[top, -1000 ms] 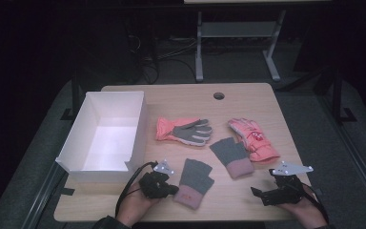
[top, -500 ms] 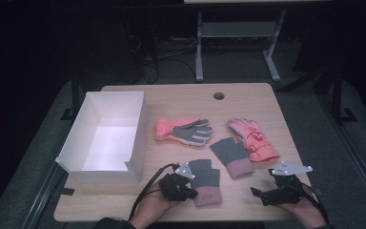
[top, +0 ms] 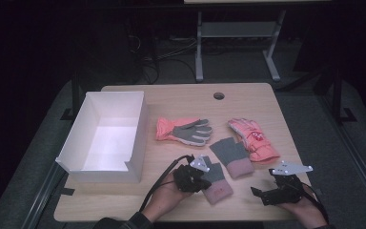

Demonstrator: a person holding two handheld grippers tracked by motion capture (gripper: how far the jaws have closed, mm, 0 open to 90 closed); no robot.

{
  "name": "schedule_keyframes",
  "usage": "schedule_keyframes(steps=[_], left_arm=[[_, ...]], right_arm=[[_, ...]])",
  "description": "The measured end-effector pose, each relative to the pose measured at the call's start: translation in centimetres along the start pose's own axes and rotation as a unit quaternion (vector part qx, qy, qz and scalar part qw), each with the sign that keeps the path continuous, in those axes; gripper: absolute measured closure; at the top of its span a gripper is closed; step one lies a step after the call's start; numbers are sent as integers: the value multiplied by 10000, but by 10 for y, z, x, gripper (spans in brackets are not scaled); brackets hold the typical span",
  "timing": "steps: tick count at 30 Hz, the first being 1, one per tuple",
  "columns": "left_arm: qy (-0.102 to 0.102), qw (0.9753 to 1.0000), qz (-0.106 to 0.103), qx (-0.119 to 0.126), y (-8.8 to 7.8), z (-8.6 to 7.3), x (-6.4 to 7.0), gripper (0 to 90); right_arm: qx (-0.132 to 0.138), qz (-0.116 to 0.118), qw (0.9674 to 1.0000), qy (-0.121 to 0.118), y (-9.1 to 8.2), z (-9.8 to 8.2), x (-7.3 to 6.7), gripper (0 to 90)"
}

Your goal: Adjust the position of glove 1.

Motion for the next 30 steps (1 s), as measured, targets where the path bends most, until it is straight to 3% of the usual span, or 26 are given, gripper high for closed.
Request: schedule_keyframes(steps=[4,10,12,20,25,30], left_arm=[[30,9996,181,197,6,11,-16,897],[67,9996,285,-12,25,12,-28,897],[84,9990,429,-87,27,10,-32,897],[-256,9973,679,-104,15,-1,-52,898],[-467,9946,912,-145,4,-9,-63,898],[-525,9948,872,-75,0,-12,-65,897]], right_arm=[[-13,10,10000,4,1,0,-1,11],[-22,22,10000,45,-1,-1,0,11],[-40,33,10000,32,-1,-1,0,11],[-156,124,9998,32,-2,0,-5,11],[-146,117,9998,75,-2,0,-4,11],[-167,139,9998,53,-2,0,-5,11]])
Point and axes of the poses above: each handheld gripper's, and its own axes: y roughly forward along the jaws, z roughly out of its top, x roughly to its right, the point moved 7 cm from there along y, roughly forward along the jaws, and after that the axes turned 3 degrees about x, right-handed, at the moved point
